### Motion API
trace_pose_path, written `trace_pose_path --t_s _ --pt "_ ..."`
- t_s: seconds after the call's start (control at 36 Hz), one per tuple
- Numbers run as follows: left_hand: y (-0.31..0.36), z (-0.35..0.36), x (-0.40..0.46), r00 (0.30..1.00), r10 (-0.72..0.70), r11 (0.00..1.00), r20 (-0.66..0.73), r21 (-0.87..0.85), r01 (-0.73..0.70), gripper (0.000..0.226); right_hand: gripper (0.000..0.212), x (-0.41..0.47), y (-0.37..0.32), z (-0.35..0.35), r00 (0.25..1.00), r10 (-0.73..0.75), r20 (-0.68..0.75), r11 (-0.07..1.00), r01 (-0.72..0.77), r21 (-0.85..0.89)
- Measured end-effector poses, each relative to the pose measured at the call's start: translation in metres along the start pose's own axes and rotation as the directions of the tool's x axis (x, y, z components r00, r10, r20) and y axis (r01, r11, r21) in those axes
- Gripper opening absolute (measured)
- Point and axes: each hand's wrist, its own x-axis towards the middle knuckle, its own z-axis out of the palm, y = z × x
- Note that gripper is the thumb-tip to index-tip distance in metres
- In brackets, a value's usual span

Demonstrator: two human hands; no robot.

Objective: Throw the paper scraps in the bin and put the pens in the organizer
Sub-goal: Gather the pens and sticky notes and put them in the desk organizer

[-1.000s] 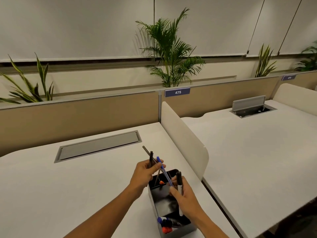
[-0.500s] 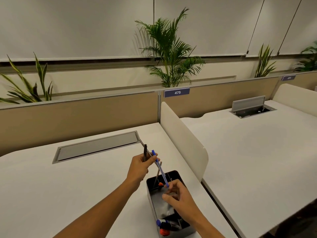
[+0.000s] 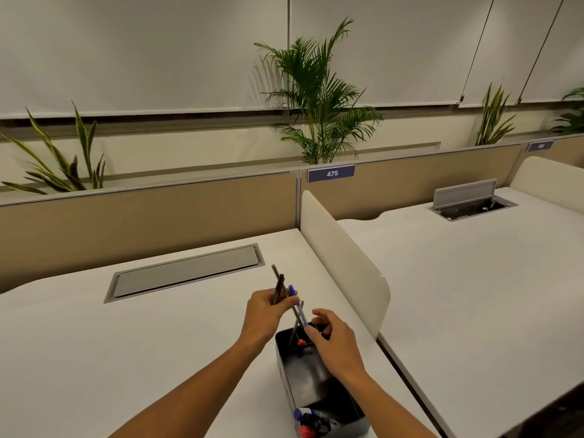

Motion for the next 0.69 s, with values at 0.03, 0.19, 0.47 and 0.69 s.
trace_pose_path --t_s 0.03,0.19,0.47,0.69 --pt "0.000 0.000 0.000 1.000 0.002 1.000 0.008 0.016 -0.002 0.007 0.033 0.003 -0.002 0.002 1.000 -0.001 0.012 1.000 0.001 -0.015" --pt "-0.002 0.002 0.004 1.000 0.013 0.997 0.013 0.077 -0.014 0.006 0.019 0.019 -0.009 0.013 0.998 -0.002 0.069 0.996 0.008 -0.089" --pt "-0.018 -0.010 0.008 1.000 -0.018 0.987 -0.025 0.162 0.022 0.005 0.019 0.029 0.003 0.013 0.996 0.088 0.023 0.982 -0.083 -0.171" --pt "-0.023 -0.013 0.008 0.999 -0.024 0.986 -0.028 0.166 0.028 0.005 0.021 0.031 0.009 0.012 0.994 0.084 0.066 0.967 -0.065 -0.248"
